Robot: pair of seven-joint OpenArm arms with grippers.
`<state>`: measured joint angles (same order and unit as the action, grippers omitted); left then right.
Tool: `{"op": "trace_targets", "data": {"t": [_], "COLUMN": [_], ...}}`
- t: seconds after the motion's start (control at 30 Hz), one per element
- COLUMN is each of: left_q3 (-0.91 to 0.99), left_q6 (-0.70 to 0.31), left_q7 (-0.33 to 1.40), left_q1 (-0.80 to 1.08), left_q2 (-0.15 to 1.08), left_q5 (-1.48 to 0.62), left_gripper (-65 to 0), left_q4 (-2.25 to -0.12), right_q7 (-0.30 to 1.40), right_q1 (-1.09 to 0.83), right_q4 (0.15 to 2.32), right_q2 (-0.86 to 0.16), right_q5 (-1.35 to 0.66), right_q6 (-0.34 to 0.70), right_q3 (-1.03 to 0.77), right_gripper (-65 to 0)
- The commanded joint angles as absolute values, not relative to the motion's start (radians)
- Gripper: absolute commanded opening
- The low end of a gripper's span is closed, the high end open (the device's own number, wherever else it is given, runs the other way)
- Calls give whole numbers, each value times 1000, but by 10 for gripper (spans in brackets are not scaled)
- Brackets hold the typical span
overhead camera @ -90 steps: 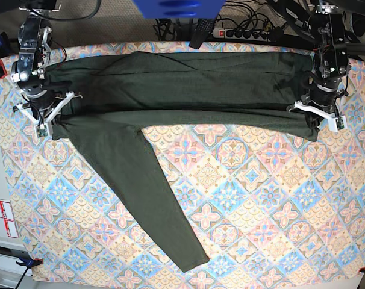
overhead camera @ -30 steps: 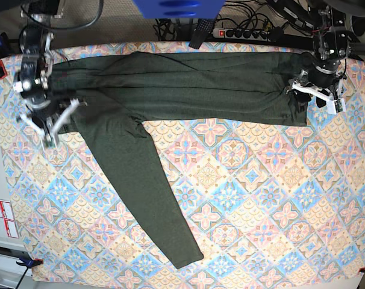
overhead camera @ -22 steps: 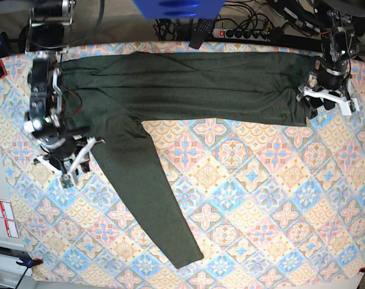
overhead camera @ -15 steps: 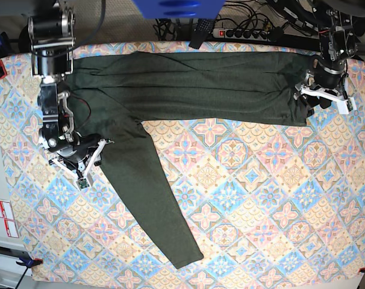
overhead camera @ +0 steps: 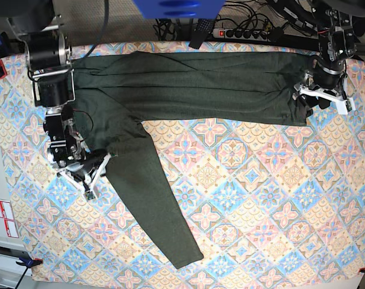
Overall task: Fold the T-shirt properly
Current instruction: 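Grasp the sleeve beside the right gripper and drag it onto the shirt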
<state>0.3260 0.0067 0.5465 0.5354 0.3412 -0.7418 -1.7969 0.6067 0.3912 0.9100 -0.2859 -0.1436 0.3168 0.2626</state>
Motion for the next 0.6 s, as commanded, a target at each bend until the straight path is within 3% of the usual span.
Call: {"op": "trace_targets", "data": {"t": [0.0,0.57], "left_q3": [332,331], "left_q6": [2,2], "left_q7": [527,527], "left_q1": [538,536], "left_q2": [354,354], "left_q5": [-745,-743], "left_gripper": [-257,-257], "left_q4": [-1813,-1811], "right_q7": [581,529], "right_q1": [421,423], "right_q4": [906,776], "right_q2": [-297,-239], "right_q5": [-153,-151], "right_q6": [317,317], "right_q3": [265,265], "right_gripper": [-480,-480]}}
